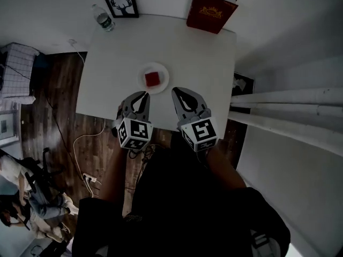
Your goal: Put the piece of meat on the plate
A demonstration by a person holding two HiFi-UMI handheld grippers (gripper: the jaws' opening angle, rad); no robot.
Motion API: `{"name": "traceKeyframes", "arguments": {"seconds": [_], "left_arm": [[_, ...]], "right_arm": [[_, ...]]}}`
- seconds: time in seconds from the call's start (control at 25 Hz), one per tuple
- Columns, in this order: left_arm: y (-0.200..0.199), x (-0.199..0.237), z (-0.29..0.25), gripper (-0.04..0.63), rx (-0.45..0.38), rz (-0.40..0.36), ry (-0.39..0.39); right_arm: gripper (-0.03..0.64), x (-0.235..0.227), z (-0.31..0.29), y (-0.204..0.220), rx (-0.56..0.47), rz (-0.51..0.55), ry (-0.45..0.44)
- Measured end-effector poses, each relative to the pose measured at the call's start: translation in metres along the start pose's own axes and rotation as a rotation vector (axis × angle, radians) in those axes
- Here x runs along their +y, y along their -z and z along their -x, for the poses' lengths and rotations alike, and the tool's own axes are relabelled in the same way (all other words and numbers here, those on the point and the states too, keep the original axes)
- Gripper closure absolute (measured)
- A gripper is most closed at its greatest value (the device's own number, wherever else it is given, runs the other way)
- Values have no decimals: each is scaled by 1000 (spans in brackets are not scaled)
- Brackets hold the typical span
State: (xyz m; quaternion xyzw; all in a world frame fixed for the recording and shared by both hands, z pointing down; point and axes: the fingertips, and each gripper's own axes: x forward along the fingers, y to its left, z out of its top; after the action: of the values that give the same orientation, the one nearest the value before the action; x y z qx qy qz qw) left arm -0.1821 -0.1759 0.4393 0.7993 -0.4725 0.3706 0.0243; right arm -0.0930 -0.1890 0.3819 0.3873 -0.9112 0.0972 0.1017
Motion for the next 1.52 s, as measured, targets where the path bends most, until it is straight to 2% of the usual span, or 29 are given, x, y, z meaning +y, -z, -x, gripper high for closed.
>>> {"name": "traceKeyframes", "arguments": {"seconds": [0.24, 0.44, 0.52, 0.64, 0.92, 1.04, 1.2, 1.32, 1.52], "left_arm": [[-6, 8, 52, 591, -132, 159, -57], [-5, 17, 101, 592, -310, 428, -93], [0, 24, 122, 592, -349, 482, -142], [10, 29, 149, 592, -372, 505, -194], [20, 13, 191, 592, -401, 510, -201], [20, -2, 196, 592, -419, 518, -190], [24, -19, 200, 592, -441, 564, -166], [25, -29, 202, 592, -443, 575, -173], [11, -40, 208, 592, -451, 563, -234]], "right_arm": [[597, 49, 0, -11, -8, 43, -73], [597, 94, -2, -26, -22, 68, -140], [597, 115, -2, -35, -40, 94, -170], [595, 141, 0, -46, -65, 122, -202], [597, 185, 23, -47, -47, 170, -224], [597, 186, 36, -28, 20, 185, -208], [597, 190, 49, -11, 72, 198, -198], [595, 195, 58, -13, 41, 212, -222], [595, 181, 80, -16, 18, 217, -241]]}}
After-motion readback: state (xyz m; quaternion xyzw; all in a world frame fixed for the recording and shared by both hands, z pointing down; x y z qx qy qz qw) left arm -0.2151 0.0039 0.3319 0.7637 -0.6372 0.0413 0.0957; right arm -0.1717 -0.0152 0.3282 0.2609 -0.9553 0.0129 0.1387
